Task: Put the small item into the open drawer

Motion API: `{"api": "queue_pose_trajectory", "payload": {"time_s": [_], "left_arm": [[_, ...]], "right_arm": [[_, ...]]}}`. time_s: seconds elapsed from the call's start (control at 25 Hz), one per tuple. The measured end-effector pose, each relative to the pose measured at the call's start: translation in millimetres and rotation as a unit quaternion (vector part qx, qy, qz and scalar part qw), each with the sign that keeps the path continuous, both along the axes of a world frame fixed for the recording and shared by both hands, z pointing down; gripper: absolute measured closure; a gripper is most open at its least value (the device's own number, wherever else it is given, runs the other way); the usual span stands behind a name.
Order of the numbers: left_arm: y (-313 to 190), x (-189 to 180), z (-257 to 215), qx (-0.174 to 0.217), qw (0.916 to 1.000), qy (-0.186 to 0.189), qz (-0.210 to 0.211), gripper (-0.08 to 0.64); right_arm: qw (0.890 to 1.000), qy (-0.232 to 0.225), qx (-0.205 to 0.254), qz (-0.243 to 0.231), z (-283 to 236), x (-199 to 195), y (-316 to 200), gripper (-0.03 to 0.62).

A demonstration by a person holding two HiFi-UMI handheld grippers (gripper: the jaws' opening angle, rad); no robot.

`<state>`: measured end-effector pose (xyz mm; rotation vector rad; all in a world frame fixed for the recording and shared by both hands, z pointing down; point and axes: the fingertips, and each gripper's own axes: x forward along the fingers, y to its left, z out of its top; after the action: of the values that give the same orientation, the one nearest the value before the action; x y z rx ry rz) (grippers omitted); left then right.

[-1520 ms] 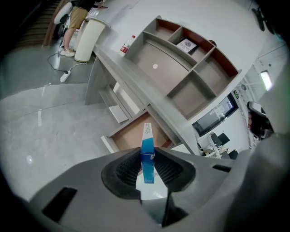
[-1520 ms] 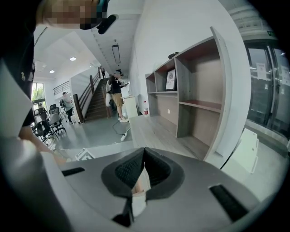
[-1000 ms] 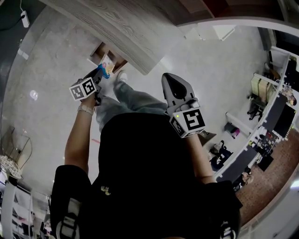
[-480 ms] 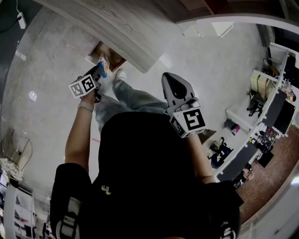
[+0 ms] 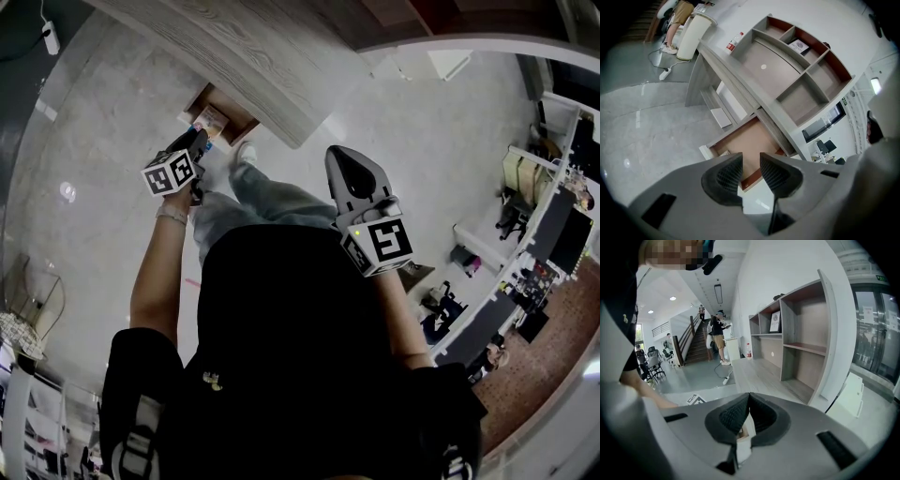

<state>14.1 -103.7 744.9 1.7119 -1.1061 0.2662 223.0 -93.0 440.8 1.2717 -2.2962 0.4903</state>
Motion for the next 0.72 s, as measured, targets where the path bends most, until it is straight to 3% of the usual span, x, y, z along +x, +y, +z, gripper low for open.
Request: {"api": "queue_pose_trajectory", "payload": {"time_s": [0.16, 0.48, 0.72], "left_arm": [[-3, -4, -21, 0.020, 0.9997, -0.004, 0.014, 0.403], [-2, -26, -85, 0.075, 0.9968, -0.013, 0.024, 0.402], [3, -49, -146, 0.138, 0.9894, -0.028, 0.033, 0.404]], "right_arm": [[1.000, -0.007, 0.005, -0.007, -5, -11, -3, 0.580], [0.999, -0.026, 0.019, -0.030, -20, -45, -5, 0.580], [0.997, -0.042, 0.028, -0.051, -27, -77, -7, 0.580]]}}
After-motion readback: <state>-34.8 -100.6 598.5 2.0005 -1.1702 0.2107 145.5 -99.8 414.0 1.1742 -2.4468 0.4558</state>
